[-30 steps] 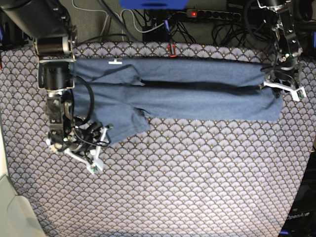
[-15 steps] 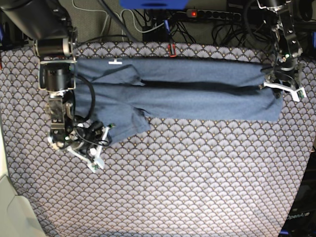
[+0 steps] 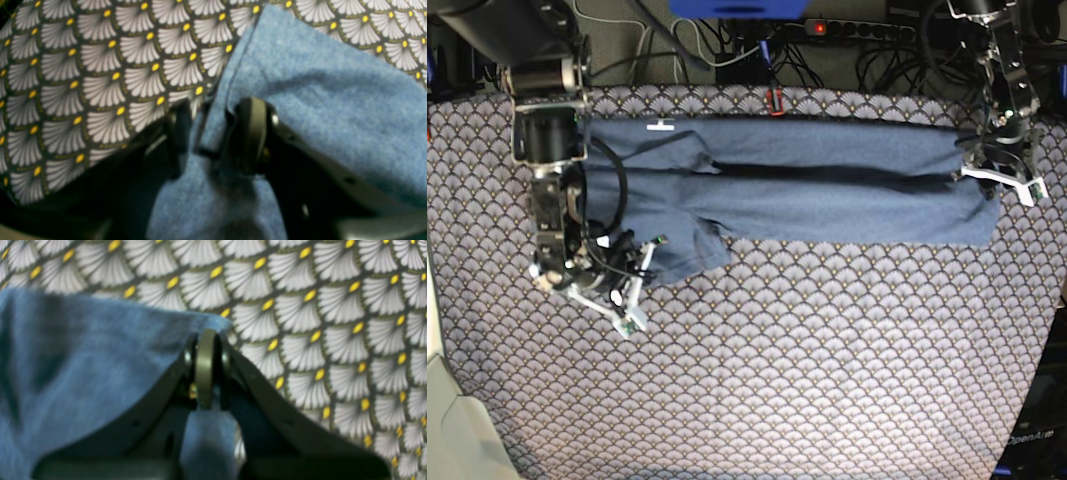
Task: Fold the T-shirt properly
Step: 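Lower the right gripper and grasp the strip's end near it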
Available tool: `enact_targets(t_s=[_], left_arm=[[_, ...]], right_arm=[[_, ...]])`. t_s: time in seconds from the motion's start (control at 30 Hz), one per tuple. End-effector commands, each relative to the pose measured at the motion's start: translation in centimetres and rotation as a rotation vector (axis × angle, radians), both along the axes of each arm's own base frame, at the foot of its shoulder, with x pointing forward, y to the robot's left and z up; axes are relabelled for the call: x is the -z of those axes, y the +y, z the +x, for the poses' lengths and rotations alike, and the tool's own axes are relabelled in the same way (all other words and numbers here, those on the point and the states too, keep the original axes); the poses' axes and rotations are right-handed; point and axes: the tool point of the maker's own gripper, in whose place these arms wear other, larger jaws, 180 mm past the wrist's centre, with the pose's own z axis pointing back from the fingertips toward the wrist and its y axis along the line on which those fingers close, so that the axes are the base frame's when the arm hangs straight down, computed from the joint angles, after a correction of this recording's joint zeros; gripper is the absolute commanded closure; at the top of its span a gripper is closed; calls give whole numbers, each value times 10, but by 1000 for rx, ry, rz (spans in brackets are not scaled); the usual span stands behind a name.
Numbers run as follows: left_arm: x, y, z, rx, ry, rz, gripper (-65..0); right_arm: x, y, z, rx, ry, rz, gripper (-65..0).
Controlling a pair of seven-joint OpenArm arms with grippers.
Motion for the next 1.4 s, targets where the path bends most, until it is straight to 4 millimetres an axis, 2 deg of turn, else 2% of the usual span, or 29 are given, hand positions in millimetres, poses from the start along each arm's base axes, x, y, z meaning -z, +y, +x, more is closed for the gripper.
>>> enact_targets(t_s=[0.0,0.23,0.5,0.57,0.67,0.83,1.03,1.17,1.37], left_arm=[[-11,7,5,-1,-27,28,-238],[-10,7,3,-1,-23,29,-238],[-9,7,2,-3,-22,25,-238],[-9,7,2,-3,-22,25,-238],[-9,6,3,-2,-22,23,-238],[-10,7,3,1,-22,26,-238],[-11,8,3,2,-22,30,-238],[-11,8,3,2,-22,30,-238],[-11,8,3,3,-22,30,-238]], right_arm=[[-33,2,21,-4,-103,14,0],[-76,-1,-5,-25,-203,-80,0],[-96,5,-64,-49,-263,-125,0],[-99,1,-77,-37,-272,-129,0],[-98,-7,-89,-14,-263,-137,0],[-83,-30,-109,48,-209,-153,0],[-73,-52,-126,109,-169,-169,0],[-66,-62,-136,134,-142,-178,0],[-56,-64,-151,135,-100,-179,0]])
